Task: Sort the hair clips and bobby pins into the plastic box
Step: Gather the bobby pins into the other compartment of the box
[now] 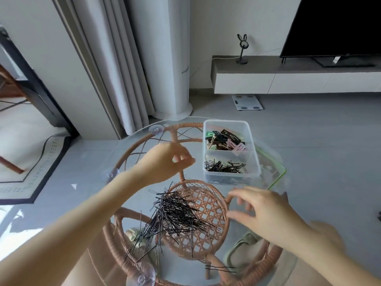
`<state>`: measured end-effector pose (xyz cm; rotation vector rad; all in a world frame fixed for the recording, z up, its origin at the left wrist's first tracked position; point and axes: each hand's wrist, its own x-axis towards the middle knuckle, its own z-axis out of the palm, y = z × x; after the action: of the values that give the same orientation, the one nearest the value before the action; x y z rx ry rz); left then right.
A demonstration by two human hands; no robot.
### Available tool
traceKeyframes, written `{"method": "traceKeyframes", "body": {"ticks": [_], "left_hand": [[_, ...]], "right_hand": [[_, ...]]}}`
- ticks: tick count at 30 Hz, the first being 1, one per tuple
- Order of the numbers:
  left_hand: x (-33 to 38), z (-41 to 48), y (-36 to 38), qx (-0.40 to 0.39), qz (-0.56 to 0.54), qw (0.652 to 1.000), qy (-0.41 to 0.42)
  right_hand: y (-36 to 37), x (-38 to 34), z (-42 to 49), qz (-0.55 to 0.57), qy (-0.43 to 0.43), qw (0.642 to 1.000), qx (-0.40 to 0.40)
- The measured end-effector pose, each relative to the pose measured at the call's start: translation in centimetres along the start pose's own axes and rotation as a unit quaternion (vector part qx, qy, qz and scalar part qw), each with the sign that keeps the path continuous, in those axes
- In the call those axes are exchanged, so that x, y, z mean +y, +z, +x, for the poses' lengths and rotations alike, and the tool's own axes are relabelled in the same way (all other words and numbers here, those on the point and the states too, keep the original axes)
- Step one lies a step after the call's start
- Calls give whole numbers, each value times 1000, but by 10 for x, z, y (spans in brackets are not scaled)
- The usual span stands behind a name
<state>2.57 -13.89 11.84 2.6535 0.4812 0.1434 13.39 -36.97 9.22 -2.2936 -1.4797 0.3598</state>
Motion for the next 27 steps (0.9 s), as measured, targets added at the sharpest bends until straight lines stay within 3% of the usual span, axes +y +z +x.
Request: {"method": "traceKeyframes", "body": {"ticks": [2,4,6,10,16,19,21,23,27], "left_hand": [[-18,-39,7,-31,74,994,-78],[-36,-81,23,-106,123,972,-167],[-49,-118,42,-134,119,961,-213],[-45,-153,69,-86,97,958,-258],[-9,-128,85,33,-46,962,-266],[-14,-122,81,71,-161,943,-282],[-22,-126,73,87,-145,953,-251],[-27,-136,66,64,-56,977,-194],[-25,-156,62,-108,67,986,-109]], "right_hand": [[19,-2,-9,-57,53,991,-112],[32,-9,-16,-75,103,977,-170],[44,-21,-18,-64,138,973,-172],[68,-47,-6,-52,152,979,-122],[97,-79,17,18,107,992,-58],[88,-81,31,38,73,996,21],[81,-77,48,-2,48,995,83],[77,-74,68,-57,41,993,97],[90,-76,94,-138,48,989,28]]}}
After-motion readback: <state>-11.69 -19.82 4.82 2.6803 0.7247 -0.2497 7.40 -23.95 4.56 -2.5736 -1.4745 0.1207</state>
